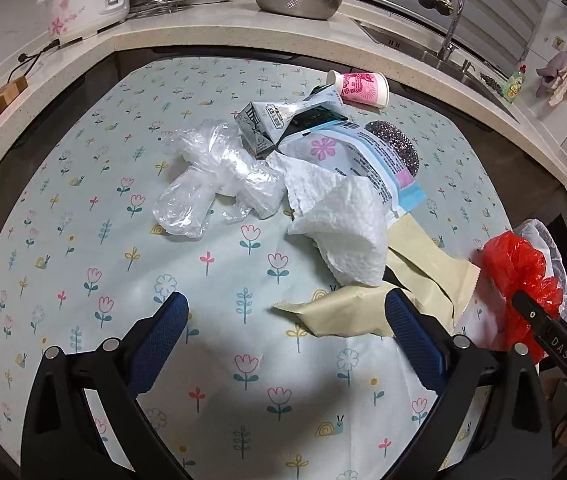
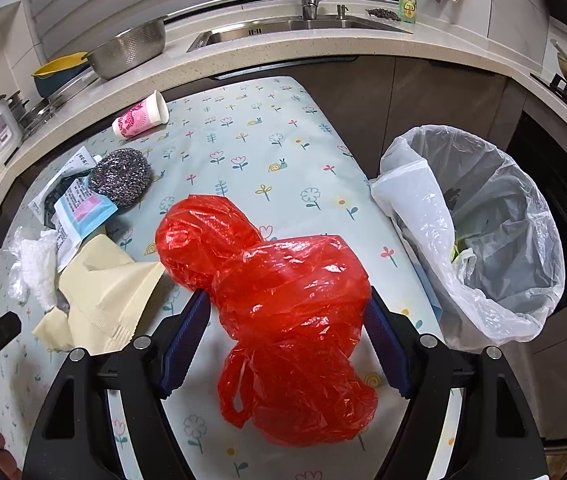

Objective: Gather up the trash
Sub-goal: 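Grasp the red plastic bag with the right gripper, then grasp the white tissue with the left gripper while the right holds the red bag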

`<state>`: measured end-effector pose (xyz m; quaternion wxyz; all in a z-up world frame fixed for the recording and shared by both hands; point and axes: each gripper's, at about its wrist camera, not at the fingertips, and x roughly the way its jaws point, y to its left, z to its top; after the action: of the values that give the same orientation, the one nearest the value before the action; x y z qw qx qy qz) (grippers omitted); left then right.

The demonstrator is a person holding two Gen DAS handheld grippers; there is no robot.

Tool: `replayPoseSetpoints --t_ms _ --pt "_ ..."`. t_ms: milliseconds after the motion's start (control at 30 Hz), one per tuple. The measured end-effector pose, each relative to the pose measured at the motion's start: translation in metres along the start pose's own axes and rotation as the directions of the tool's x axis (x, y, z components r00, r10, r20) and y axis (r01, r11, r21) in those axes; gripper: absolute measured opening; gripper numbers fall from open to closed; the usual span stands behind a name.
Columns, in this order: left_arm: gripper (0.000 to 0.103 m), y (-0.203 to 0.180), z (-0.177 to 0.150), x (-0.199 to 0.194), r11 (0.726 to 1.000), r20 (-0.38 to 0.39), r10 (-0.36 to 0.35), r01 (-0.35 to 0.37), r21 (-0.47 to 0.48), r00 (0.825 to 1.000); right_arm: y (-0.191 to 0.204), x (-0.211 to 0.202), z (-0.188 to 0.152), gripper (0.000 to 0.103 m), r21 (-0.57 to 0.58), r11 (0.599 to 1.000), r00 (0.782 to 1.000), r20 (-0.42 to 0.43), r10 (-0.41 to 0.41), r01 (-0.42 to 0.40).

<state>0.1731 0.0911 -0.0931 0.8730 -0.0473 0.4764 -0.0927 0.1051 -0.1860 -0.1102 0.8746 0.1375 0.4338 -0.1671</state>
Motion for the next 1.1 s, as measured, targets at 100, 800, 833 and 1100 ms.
replayPoseSetpoints --t_ms 100,800,833,1100 --pt "0.094 0.004 0.009 0.003 0.999 0.002 -0.020 0.020 -0.034 1.000 0.001 0.004 0.003 0.068 0.005 1.000 1.000 -0.002 0.015 -0.015" --pt "0.012 -0.022 0.037 0.030 0.996 -0.027 -0.086 0.086 -0.002 0.996 0.014 -0.027 0.023 0.032 -0.010 0.992 0.990 0.068 0.127 -0.127" --pt "0.012 -0.022 0.037 0.027 0.996 -0.019 -0.084 0.084 -0.002 0.996 0.015 -0.031 0.024 0.032 -0.012 0.991 0.988 0.074 0.133 -0.132" --pt "0.009 -0.032 0.049 -0.020 0.994 0.075 -0.111 0.110 0.023 0.991 0.015 -0.065 0.034 0.032 -0.023 0.987 0.976 0.147 0.158 -0.156"
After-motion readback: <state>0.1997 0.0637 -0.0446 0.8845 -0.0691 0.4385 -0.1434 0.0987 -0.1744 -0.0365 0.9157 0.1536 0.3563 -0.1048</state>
